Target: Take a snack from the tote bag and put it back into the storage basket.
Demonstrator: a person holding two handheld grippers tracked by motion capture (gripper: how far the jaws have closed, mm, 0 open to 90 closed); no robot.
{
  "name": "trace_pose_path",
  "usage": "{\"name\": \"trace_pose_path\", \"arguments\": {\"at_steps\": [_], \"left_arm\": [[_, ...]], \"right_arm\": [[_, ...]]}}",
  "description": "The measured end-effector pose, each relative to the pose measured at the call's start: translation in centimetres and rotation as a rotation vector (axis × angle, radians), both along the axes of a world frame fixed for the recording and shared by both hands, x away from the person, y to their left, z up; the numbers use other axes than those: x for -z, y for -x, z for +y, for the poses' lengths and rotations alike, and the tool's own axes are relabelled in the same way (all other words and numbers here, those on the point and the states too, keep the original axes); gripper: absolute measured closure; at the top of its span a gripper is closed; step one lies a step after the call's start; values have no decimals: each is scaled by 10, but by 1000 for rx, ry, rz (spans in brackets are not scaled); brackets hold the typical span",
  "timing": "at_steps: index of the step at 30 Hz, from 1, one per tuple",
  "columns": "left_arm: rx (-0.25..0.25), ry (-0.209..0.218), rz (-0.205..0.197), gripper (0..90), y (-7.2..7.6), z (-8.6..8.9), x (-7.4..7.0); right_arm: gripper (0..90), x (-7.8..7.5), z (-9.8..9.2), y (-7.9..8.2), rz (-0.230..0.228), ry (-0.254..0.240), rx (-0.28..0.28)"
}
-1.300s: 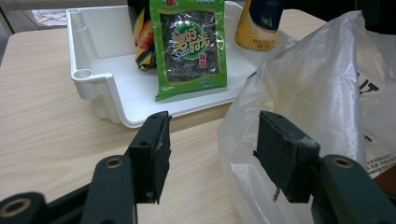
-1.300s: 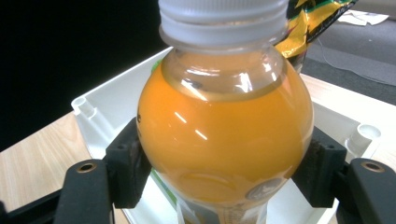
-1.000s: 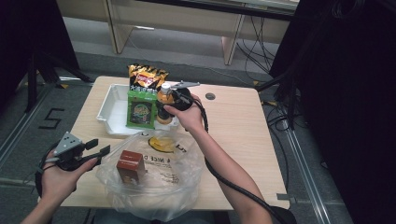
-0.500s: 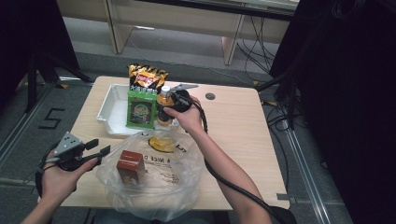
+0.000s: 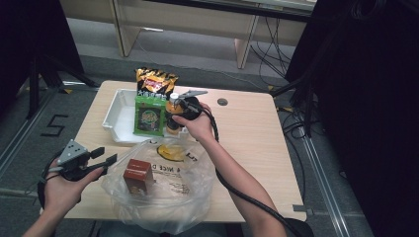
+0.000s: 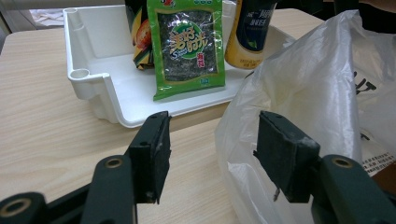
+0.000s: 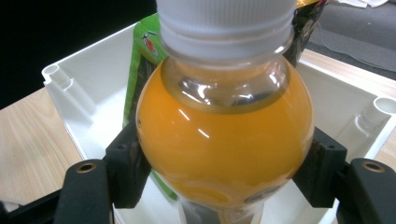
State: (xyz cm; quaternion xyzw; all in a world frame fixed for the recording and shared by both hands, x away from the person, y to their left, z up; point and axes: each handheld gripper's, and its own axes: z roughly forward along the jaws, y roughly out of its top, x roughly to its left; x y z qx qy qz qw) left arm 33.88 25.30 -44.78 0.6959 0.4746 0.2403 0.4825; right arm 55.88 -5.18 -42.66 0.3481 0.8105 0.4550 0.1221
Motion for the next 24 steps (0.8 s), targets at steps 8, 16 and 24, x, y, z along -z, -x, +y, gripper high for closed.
{"name": "trace_pose_path", "arguments": {"at_steps": [8,16,24], "left_arm": [[4,2,-1,442,0,0,0],[4,4,-1,441,0,0,1],[2,0,3,442,0,-1,0]], "right_arm": [[321,3,1,0,7,22,2],[320,8,1,0,4,46,2],[319,13,2,0,-5,62,6]]}}
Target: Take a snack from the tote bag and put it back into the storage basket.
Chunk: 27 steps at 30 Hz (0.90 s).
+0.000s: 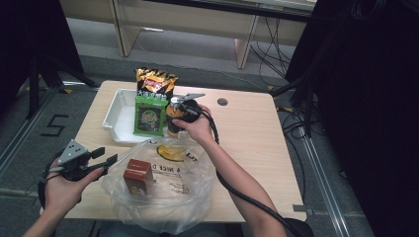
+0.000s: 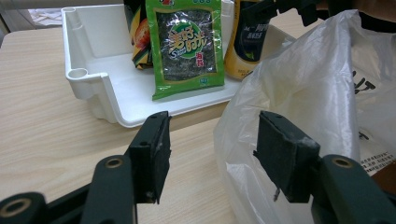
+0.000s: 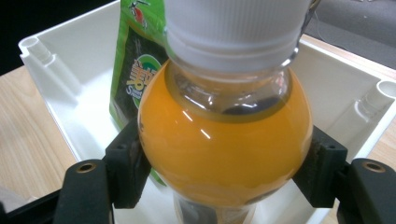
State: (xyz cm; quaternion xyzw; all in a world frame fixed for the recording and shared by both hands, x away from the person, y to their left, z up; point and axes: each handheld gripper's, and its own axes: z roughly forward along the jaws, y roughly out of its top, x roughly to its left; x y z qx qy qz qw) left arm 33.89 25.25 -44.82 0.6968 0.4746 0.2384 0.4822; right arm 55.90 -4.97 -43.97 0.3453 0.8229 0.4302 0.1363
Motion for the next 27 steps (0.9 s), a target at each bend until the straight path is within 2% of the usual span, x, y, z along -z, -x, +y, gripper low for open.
{"name": "trace_pose_path", "arguments": {"at_steps": [1,2,4,6,8,12,13,14,16,17,19,20,21,22,23,24,25,27], "left_arm": [[0,1,0,442,0,0,0],[1,0,0,442,0,0,0],[1,1,0,442,0,0,0],[1,1,0,442,0,0,0],[1,1,0,442,0,0,0],[1,1,1,442,0,0,0],[1,2,1,441,0,0,0],[1,2,1,442,0,0,0],[1,1,1,442,0,0,0],[3,1,0,441,0,0,0],[3,1,-2,442,0,0,0],[4,1,-3,441,0,0,0],[3,-1,-2,442,0,0,-1],[4,-1,-4,441,0,0,-1],[4,-1,-4,441,0,0,-1],[3,-2,-3,441,0,0,-1],[3,-2,-3,441,0,0,-1],[7,2,-2,441,0,-1,0]], "right_arm": [[319,0,-1,0,-2,12,-5],[319,1,0,0,5,-3,2],[318,1,-1,0,11,20,-6],[318,4,0,-1,-3,5,1],[317,4,0,0,4,26,-7],[317,4,0,0,10,24,-8],[317,3,-1,-1,2,42,-16],[316,5,0,-1,-19,32,-15],[316,5,1,0,-9,21,-7],[315,5,1,0,-20,42,-20],[314,3,1,2,2,59,-17],[313,3,1,2,-6,70,-29],[312,5,3,2,-41,56,-17],[307,2,2,3,-4,82,-29],[307,2,2,3,-4,82,-29],[293,5,4,4,-24,51,-6],[293,2,2,5,3,74,-14],[261,2,0,5,-10,84,-18]]}}
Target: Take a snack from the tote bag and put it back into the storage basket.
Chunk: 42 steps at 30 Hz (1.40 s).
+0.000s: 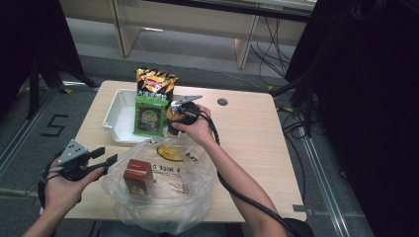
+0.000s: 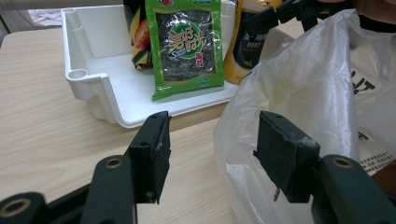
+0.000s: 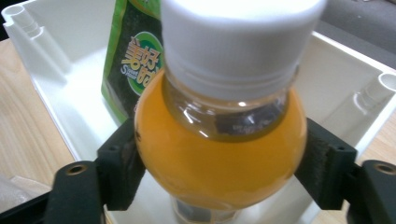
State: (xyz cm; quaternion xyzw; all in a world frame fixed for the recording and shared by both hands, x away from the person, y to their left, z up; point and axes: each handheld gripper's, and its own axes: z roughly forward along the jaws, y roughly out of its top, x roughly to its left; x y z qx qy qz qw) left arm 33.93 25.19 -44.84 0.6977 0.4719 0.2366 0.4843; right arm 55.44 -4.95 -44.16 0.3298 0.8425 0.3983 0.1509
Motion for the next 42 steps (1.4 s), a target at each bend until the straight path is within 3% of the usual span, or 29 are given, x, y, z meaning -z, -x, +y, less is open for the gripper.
{"name": "trace_pose_path", "arguments": {"at_steps": [7,10,12,13,15,17,18,19,22,23,26,29,33,35,36,42], "left_arm": [[-6,-5,2,441,0,0,0],[-4,-3,-2,441,0,0,-1],[-7,-2,-3,441,1,0,-1],[-7,-2,-3,441,1,0,-1],[-7,-2,-5,441,1,1,-1],[-8,-3,-5,441,0,1,-1],[-10,-2,-6,441,1,1,-1],[-10,-2,-6,441,1,1,-2],[-9,-3,-6,441,1,1,-2],[-9,-3,-6,441,1,1,-2],[-9,-3,-6,441,1,1,-1],[-10,-2,-7,441,1,1,-2],[-11,-1,-8,441,1,1,-2],[-13,-4,-7,441,1,1,-2],[-14,-2,-9,441,1,1,-2],[-18,-2,-10,441,2,1,-2]], "right_arm": [[205,-4,-2,3,-23,-24,4],[201,-6,-4,6,-7,-26,9],[198,-8,-7,9,-42,-37,3],[197,-9,-8,10,-33,-39,2],[200,-13,-12,13,-15,-12,-16],[203,-13,-12,17,-16,-35,-11],[202,-16,-15,18,-6,-18,-16],[202,-16,-16,19,-24,-17,-25],[202,-18,-17,23,-15,-29,-19],[203,-19,-19,25,-37,-47,-19],[207,-26,-25,29,-34,-40,-31],[239,-30,-28,34,-50,-70,-29],[258,-35,-32,40,-38,-65,-41],[260,-37,-35,43,-66,-83,-43],[261,-41,-39,47,-53,-86,-44],[281,-46,-48,60,-72,-109,-53]]}}
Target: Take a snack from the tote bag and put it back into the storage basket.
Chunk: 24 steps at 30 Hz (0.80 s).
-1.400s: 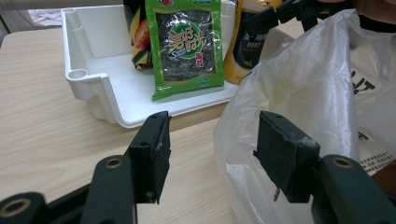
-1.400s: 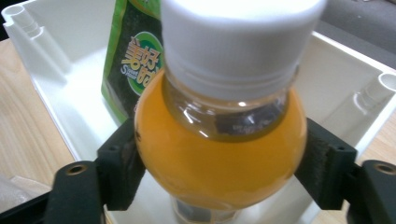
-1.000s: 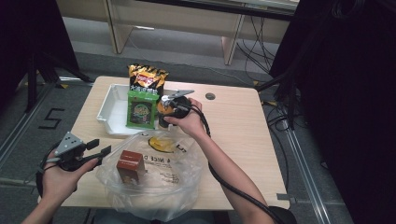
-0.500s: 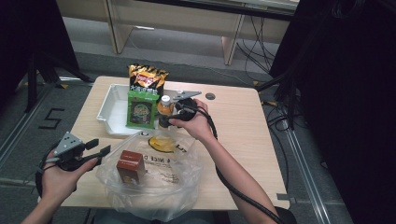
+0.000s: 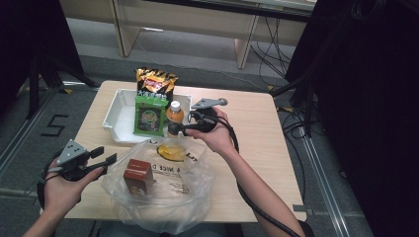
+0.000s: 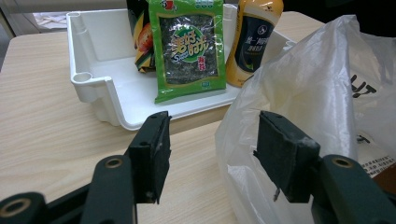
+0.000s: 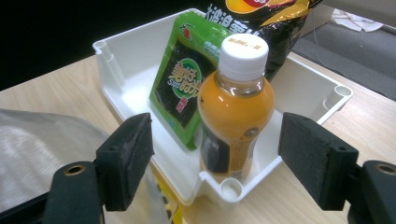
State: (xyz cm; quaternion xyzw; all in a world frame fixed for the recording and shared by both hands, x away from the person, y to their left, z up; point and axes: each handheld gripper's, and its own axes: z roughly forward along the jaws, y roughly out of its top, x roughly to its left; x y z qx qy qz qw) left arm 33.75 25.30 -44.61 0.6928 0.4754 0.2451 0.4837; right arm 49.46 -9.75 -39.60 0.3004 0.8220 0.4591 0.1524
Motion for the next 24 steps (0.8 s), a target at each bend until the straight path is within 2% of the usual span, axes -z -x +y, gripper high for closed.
{"name": "trace_pose_path", "arguments": {"at_steps": [4,7,8,14,16,19,21,22,23,24], "left_arm": [[-1,-1,0,441,0,0,0],[-1,-1,-1,441,0,0,0],[-1,-1,-1,441,0,0,0],[-2,-2,-1,441,0,0,0],[-2,1,-4,441,0,0,1],[-1,6,-6,441,-1,0,1],[-3,8,-7,441,-1,1,0],[-6,7,-4,441,0,1,0],[-9,7,-5,441,0,1,0],[-10,7,-6,441,0,1,-1]], "right_arm": [[294,-3,-7,7,4,-3,-10],[309,-4,-11,13,19,-23,-17],[310,-4,-12,14,10,-26,-30],[331,-6,-20,26,16,-30,-26],[338,-6,-25,33,26,-46,-34],[340,-6,-30,38,26,-36,-29],[348,-6,-36,45,33,-50,-24],[351,-6,-37,48,31,-54,-15],[351,-6,-41,48,5,-44,-35],[352,-5,-42,52,30,-52,-24]]}}
